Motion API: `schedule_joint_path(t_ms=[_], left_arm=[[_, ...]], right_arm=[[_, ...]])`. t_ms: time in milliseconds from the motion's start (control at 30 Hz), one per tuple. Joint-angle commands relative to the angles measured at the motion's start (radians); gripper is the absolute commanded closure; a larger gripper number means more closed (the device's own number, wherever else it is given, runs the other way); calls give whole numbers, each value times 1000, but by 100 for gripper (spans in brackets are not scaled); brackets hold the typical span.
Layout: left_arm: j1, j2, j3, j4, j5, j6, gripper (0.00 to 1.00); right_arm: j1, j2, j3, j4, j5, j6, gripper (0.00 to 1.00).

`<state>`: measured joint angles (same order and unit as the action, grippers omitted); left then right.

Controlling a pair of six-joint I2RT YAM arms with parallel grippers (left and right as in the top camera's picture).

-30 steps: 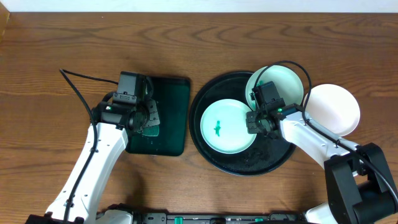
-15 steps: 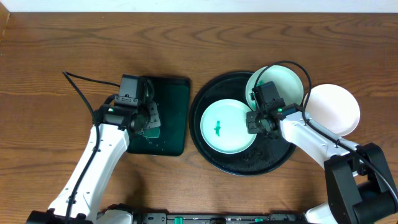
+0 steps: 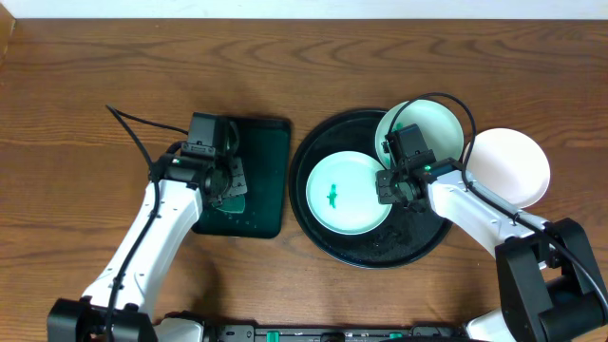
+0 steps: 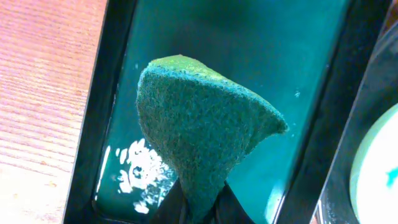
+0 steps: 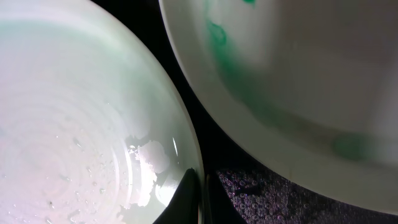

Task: Clean dirty plates on tray and stack at the side
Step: 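Lift the sponge with the left gripper and dip it in the water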

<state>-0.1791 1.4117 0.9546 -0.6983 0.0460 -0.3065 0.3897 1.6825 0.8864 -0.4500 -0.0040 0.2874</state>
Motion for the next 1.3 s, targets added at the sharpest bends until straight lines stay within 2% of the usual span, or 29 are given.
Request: schedule_joint_path(t_ms=[0,500,933,1267], left_arm=[[-2,23,-7,5,-5,6,93],[-1,115,57,-16,85,6,93],[-1,151,352,-286,85,7,93],[-1,178,366,-295,80,7,93]], right_arm=[[5,8,-4,-6,-6,-11,99],[5,8,-4,-6,-13,-12,99],[5,8,-4,-6,-13,-12,99],[5,8,-4,-6,-13,-12,99]])
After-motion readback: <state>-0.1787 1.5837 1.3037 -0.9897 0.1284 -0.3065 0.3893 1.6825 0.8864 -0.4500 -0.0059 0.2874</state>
